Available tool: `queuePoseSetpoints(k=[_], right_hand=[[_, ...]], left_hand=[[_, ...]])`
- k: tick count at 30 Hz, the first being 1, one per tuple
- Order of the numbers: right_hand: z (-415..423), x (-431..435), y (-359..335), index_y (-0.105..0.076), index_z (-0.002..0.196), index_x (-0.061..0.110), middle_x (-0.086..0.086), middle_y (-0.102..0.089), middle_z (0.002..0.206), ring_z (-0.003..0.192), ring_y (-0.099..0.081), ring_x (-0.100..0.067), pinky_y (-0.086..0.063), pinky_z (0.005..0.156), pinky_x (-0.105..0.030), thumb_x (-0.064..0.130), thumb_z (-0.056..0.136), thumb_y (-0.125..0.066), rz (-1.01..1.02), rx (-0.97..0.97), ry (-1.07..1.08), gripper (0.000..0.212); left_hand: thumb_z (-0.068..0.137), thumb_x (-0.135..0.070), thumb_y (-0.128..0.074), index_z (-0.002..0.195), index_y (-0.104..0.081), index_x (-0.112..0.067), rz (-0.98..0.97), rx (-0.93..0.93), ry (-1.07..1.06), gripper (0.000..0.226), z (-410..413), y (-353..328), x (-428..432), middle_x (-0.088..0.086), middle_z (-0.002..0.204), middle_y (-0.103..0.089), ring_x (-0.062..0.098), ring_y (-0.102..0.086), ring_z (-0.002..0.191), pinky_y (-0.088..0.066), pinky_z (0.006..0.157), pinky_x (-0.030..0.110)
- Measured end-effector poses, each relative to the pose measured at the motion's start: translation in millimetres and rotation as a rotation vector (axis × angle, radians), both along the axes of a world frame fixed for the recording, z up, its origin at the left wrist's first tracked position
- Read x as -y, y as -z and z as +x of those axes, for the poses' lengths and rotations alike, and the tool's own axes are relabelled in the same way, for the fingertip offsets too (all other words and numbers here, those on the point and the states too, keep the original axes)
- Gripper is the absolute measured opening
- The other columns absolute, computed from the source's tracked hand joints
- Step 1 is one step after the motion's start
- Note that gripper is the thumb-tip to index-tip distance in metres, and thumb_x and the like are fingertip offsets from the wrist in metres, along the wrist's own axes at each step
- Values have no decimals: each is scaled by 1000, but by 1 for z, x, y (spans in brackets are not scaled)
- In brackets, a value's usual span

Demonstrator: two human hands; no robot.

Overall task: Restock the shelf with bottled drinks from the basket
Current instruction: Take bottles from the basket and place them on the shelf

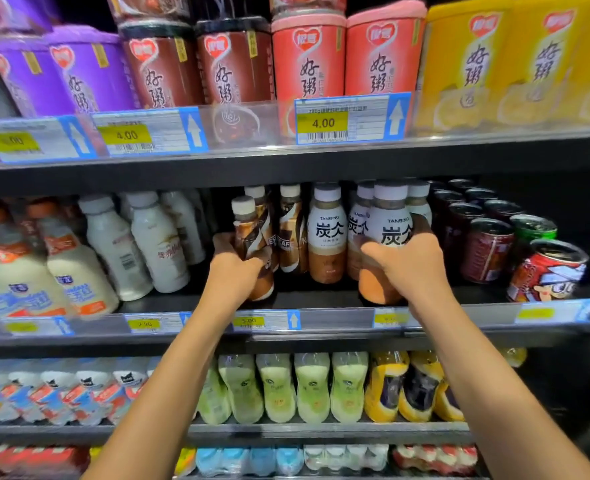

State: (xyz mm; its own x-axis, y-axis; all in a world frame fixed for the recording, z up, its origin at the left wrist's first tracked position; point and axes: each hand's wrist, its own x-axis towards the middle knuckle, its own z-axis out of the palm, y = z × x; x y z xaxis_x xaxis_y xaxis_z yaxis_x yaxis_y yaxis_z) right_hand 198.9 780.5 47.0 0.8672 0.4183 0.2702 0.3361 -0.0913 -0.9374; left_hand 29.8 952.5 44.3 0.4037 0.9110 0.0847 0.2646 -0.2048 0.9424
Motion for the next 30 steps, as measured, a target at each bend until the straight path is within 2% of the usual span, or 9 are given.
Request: queuePoseSetpoints(k=[2, 4, 7, 10, 14, 20, 25, 27, 30], right_hand=[[0, -1, 6, -66, 84, 12, 6, -66, 72, 65, -59, -11, -40, 48, -16, 29, 68, -81, -17, -6, 2, 28], [-2, -2, 12, -68, 94, 9, 1, -70, 80, 71, -63, -14, -44, 55, -22, 38, 60, -79, -32, 3, 8, 46], [-4, -2, 14, -67, 98, 8, 0, -71, 84, 76, -65, -16, -45, 59, -25, 38, 60, -79, -51, 2, 20, 50], [-4, -3, 13, -66, 101, 7, -1, -70, 85, 75, -64, -16, -44, 58, -24, 37, 62, -81, -73, 6, 7, 51], [-4, -5, 14, -65, 107, 9, 0, -72, 90, 80, -67, -17, -45, 57, -23, 57, 43, -69, -72, 17, 11, 80], [-4, -5, 15, -65, 109, 12, 1, -73, 93, 84, -68, -15, -46, 58, -22, 60, 43, -70, -100, 37, 12, 81], [-3, -4, 15, -64, 110, 13, 3, -72, 94, 86, -67, -12, -46, 60, -21, 46, 62, -86, -110, 35, 0, 62], [-3, -3, 14, -65, 110, 12, 1, -72, 97, 89, -67, -14, -49, 65, -24, 42, 65, -88, -119, 22, -8, 59], [-8, 2, 13, -56, 120, 10, -4, -66, 114, 106, -62, -22, -54, 82, -36, 48, 66, -87, -175, 11, 9, 73]], left_hand=[[78, -31, -78, 120, -56, -11, -4, -6, 3, 51, 1, 2, -2, 4, 104, -71, 23, -67, 96, -49, 76, 30], [74, -28, -79, 119, -58, -13, -19, 15, -5, 52, 2, 4, -5, 2, 103, -71, 21, -67, 95, -53, 79, 33], [68, -24, -73, 119, -59, -11, -49, 29, -28, 55, 2, 4, -4, 6, 106, -69, 25, -66, 97, -52, 79, 34], [78, -20, -72, 121, -51, -16, 13, 44, -23, 48, 3, 6, -2, 6, 110, -65, 26, -62, 100, -53, 90, 41], [83, -27, -75, 115, -49, -23, 91, 42, -32, 41, 8, 8, -4, 2, 109, -63, 24, -61, 102, -51, 95, 42], [78, -39, -78, 117, -49, -26, 100, 28, -49, 50, 10, 12, -8, 1, 112, -65, 26, -62, 104, -53, 95, 47], [79, -39, -78, 114, -48, -27, 123, 8, -57, 48, 11, 12, -7, 2, 114, -64, 26, -62, 104, -53, 94, 48], [77, -42, -78, 116, -48, -26, 124, 1, -57, 52, 9, 12, -8, 3, 114, -65, 27, -63, 103, -55, 91, 49], [73, -56, -75, 121, -51, -19, 99, -64, -21, 65, 3, 6, -3, 3, 112, -67, 26, -64, 100, -55, 86, 42]])
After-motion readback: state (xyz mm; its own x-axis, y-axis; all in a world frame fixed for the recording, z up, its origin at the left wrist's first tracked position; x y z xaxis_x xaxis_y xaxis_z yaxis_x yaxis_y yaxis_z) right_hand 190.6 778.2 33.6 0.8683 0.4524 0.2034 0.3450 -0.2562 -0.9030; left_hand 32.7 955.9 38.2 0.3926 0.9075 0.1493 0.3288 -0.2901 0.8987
